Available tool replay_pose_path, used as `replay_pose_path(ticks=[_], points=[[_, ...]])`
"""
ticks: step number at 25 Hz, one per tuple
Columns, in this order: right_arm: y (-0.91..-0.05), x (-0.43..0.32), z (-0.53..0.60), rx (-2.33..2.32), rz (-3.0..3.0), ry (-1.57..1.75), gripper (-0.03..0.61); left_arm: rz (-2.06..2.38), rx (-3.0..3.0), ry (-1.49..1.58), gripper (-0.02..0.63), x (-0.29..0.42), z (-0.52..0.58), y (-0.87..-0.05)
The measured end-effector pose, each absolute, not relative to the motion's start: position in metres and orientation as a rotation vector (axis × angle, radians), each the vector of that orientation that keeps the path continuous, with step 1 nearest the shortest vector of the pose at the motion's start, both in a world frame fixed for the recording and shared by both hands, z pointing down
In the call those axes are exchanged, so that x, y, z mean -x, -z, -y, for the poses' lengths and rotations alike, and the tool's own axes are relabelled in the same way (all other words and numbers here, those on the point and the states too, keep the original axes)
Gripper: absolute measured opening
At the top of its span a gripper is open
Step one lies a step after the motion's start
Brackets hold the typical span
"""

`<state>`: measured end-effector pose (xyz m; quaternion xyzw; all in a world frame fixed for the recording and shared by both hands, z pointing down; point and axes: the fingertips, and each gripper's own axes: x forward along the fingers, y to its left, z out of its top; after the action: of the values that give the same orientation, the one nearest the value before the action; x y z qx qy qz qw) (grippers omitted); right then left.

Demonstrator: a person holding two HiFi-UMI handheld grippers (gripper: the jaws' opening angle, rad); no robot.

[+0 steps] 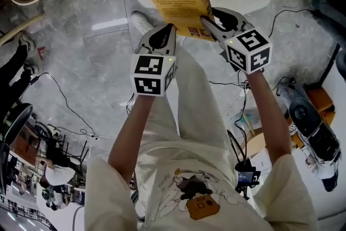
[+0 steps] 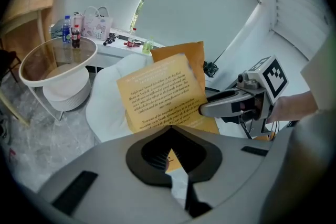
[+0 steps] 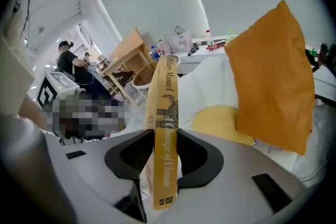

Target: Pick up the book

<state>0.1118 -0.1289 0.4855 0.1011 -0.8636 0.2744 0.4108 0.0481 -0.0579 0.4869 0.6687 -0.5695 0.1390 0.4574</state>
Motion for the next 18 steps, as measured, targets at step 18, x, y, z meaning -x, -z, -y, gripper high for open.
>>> replay_pose_path(ticks=[18], points=[[-0.381, -0.119, 0.141, -0.444, 2.263, -0.863, 0.16, 1.408, -1.747, -0.393, 0.006, -0.036, 0.06, -0.382]])
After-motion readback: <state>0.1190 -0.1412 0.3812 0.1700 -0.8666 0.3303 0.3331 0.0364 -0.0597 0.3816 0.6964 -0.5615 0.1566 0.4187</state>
